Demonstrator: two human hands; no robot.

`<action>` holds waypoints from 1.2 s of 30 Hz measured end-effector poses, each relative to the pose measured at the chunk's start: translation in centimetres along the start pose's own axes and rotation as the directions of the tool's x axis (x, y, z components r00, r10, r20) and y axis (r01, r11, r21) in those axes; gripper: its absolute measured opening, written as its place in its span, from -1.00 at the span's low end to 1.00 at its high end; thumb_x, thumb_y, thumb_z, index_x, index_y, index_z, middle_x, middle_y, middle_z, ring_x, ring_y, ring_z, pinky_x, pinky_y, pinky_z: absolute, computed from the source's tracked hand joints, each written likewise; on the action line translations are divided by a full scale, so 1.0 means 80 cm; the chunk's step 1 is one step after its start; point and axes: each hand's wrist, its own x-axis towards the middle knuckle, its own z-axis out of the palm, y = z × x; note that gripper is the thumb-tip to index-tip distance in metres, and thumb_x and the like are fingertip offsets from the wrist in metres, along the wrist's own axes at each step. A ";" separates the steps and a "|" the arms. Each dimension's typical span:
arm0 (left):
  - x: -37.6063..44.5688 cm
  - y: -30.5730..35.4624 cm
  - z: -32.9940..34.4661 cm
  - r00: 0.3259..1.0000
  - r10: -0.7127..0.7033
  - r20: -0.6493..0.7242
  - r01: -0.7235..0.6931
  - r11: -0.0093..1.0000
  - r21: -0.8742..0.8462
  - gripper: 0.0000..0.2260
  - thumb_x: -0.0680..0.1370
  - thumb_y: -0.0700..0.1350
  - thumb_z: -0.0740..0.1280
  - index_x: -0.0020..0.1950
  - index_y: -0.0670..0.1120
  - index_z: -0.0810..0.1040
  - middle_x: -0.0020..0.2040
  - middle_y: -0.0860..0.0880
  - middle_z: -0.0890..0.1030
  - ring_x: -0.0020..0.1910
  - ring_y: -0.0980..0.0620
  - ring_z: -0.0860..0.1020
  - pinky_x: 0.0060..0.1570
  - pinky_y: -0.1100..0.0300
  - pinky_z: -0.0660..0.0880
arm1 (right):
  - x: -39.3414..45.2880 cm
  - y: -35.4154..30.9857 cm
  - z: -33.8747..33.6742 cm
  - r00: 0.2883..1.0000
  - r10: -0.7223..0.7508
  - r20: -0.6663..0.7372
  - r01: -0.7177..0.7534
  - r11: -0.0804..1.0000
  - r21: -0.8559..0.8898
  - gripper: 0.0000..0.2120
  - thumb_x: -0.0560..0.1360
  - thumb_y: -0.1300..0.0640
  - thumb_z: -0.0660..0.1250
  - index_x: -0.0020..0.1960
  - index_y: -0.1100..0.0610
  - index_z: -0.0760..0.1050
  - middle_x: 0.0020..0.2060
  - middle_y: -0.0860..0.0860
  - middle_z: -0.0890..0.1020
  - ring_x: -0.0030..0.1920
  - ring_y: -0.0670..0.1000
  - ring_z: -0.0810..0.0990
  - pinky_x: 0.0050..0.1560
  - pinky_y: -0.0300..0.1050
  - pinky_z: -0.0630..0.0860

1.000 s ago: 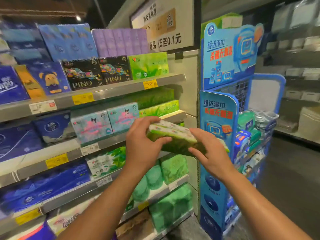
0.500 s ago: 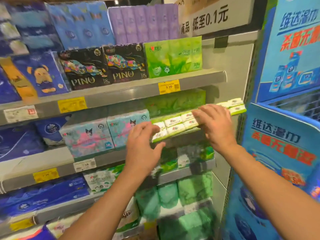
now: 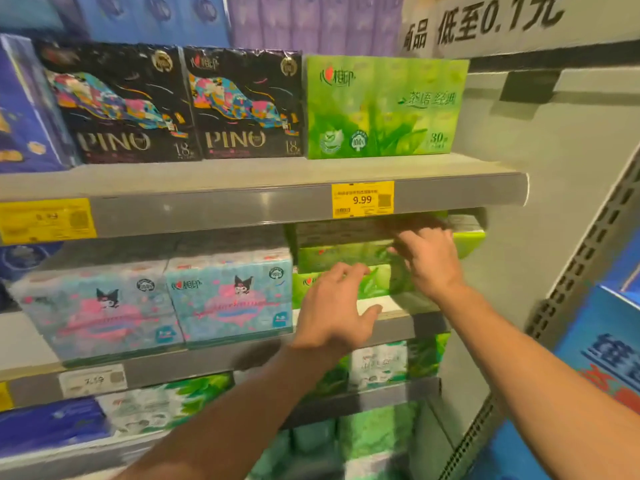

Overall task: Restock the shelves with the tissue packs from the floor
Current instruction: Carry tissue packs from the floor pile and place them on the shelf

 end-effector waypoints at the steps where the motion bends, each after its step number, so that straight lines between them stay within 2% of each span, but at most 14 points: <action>1: 0.009 -0.004 0.005 0.999 -0.044 0.016 0.044 0.999 0.011 -0.49 0.47 0.20 0.34 0.36 0.08 0.36 0.27 0.02 0.45 0.24 -0.04 0.44 0.23 0.07 0.39 | 0.009 -0.002 -0.002 0.998 0.005 0.061 -0.005 1.000 -0.009 -0.83 0.44 0.05 0.50 -0.11 0.16 0.64 -0.37 0.25 0.61 -0.31 0.32 0.59 -0.26 0.10 0.50; 5: 0.023 -0.013 0.019 0.987 -0.155 -0.029 0.156 0.987 0.024 -0.48 0.45 0.17 0.38 0.35 0.04 0.39 0.26 -0.01 0.45 0.23 -0.05 0.45 0.20 0.06 0.41 | 0.028 -0.011 -0.005 0.951 0.020 0.309 -0.014 1.000 -0.020 -0.67 0.61 -0.10 0.22 0.08 0.13 0.61 -0.03 0.22 0.67 0.04 0.28 0.61 -0.07 0.05 0.48; 10: 0.019 -0.004 0.028 0.959 -0.244 -0.146 0.247 0.969 0.002 -0.48 0.45 0.11 0.41 0.37 0.03 0.40 0.25 0.03 0.46 0.22 0.02 0.42 0.24 0.12 0.35 | 0.034 -0.015 -0.009 0.899 0.007 0.438 -0.018 1.000 0.022 -0.62 0.63 -0.10 0.13 0.06 0.18 0.56 0.09 0.23 0.63 0.13 0.27 0.57 0.00 0.03 0.47; 13: 0.018 0.002 0.033 0.951 -0.260 -0.170 0.259 0.966 -0.030 -0.52 0.43 0.07 0.42 0.32 0.01 0.45 0.20 0.04 0.45 0.18 0.03 0.41 0.21 0.12 0.37 | 0.034 -0.020 -0.014 0.923 -0.011 0.385 -0.018 0.997 0.072 -0.66 0.63 -0.05 0.17 0.25 0.13 0.50 0.24 0.21 0.56 0.25 0.25 0.51 0.12 0.04 0.44; 15: 0.009 0.003 0.040 0.956 -0.259 -0.135 0.257 0.966 -0.030 -0.53 0.42 0.08 0.41 0.30 0.01 0.47 0.19 0.04 0.43 0.19 0.03 0.37 0.22 0.12 0.36 | 0.029 -0.021 -0.015 0.944 0.021 0.329 -0.044 0.997 0.061 -0.68 0.61 -0.08 0.21 0.19 0.11 0.55 0.15 0.21 0.61 0.19 0.26 0.54 0.10 0.06 0.45; 17: -0.003 0.006 0.047 0.960 -0.260 -0.105 0.260 0.965 -0.013 -0.54 0.43 0.09 0.40 0.30 0.02 0.47 0.26 0.02 0.40 0.27 0.02 0.32 0.30 0.11 0.31 | 0.018 -0.023 -0.014 0.962 0.129 0.240 -0.145 0.988 0.050 -0.65 0.56 -0.13 0.27 0.05 0.14 0.60 -0.03 0.23 0.65 0.08 0.27 0.58 0.14 0.12 0.41; 19: -0.017 0.009 0.055 0.975 -0.186 -0.118 0.186 0.982 -0.015 -0.59 0.41 0.01 0.44 0.23 -0.05 0.53 0.30 -0.05 0.42 0.31 -0.03 0.33 0.34 0.05 0.32 | 0.000 -0.024 -0.007 0.976 0.197 0.096 -0.208 0.971 0.116 -0.64 0.48 -0.12 0.40 0.05 0.17 0.61 -0.10 0.22 0.64 0.04 0.27 0.56 0.27 0.26 0.33; 21: -0.029 0.013 0.065 0.977 -0.043 -0.207 0.035 0.999 -0.040 -0.67 0.38 -0.10 0.46 0.12 -0.13 0.59 0.22 -0.11 0.50 0.25 -0.08 0.42 0.27 0.00 0.40 | -0.027 -0.024 -0.002 0.983 0.186 0.009 -0.184 0.966 0.180 -0.62 0.42 -0.04 0.48 0.14 0.14 0.59 -0.01 0.17 0.61 0.11 0.25 0.54 0.33 0.35 0.29; 24: -0.045 0.026 0.074 0.964 0.076 -0.256 -0.124 0.976 -0.177 -0.78 0.37 -0.15 0.44 -0.01 -0.15 0.60 0.05 -0.08 0.53 0.08 -0.08 0.49 0.11 0.03 0.45 | -0.083 -0.021 -0.005 0.981 0.190 -0.049 -0.168 0.941 0.294 -0.58 0.45 0.07 0.42 0.28 0.12 0.53 0.21 0.10 0.58 0.27 0.18 0.50 0.35 0.17 0.35; 26: -0.059 0.036 0.084 0.967 0.158 -0.202 -0.210 0.939 -0.273 -0.81 0.38 -0.14 0.44 -0.04 -0.13 0.58 -0.02 -0.05 0.52 0.00 -0.08 0.51 0.05 0.04 0.47 | -0.130 -0.024 -0.025 0.963 0.259 -0.072 -0.218 0.910 0.353 -0.62 0.45 0.13 0.39 0.26 0.15 0.55 0.18 0.09 0.62 0.21 0.12 0.56 0.27 -0.06 0.40; 28: -0.078 0.047 0.096 0.968 0.240 -0.076 -0.251 0.889 -0.384 -0.77 0.41 -0.12 0.40 0.05 -0.08 0.55 -0.02 -0.02 0.53 -0.02 -0.07 0.52 0.03 0.02 0.49 | -0.181 -0.035 -0.049 0.932 0.359 -0.045 -0.325 0.885 0.333 -0.63 0.46 0.15 0.39 0.26 0.14 0.54 0.13 0.05 0.65 0.14 0.07 0.60 0.21 -0.16 0.41; 31: -0.128 0.065 0.120 0.922 0.342 0.178 -0.210 0.832 -0.514 -0.62 0.42 -0.11 0.35 0.23 0.04 0.45 0.07 0.03 0.53 0.01 0.00 0.54 0.07 0.09 0.50 | -0.268 -0.062 -0.088 0.811 0.585 0.012 -0.570 0.785 0.242 -0.56 0.46 0.09 0.39 0.33 0.06 0.47 0.05 -0.01 0.68 0.07 -0.01 0.64 0.13 -0.10 0.51; 33: -0.167 0.093 0.129 0.849 0.448 0.282 -0.232 0.794 -0.562 -0.59 0.39 -0.12 0.34 0.25 0.00 0.46 0.07 -0.02 0.55 0.02 -0.05 0.56 0.06 0.08 0.51 | -0.328 -0.085 -0.121 0.724 0.690 0.010 -0.681 0.713 0.165 -0.55 0.46 0.07 0.39 0.33 0.06 0.48 0.02 -0.01 0.69 0.04 -0.01 0.65 0.11 -0.09 0.50; 36: -0.232 0.154 0.126 0.710 0.612 0.348 -0.317 0.720 -0.618 -0.64 0.37 -0.14 0.39 0.15 -0.04 0.48 -0.01 -0.06 0.57 -0.02 -0.11 0.57 -0.02 0.01 0.51 | -0.420 -0.124 -0.183 0.584 0.811 -0.038 -0.809 0.585 0.064 -0.55 0.45 0.00 0.38 0.32 0.05 0.50 0.00 -0.01 0.69 0.02 0.00 0.67 0.08 -0.04 0.55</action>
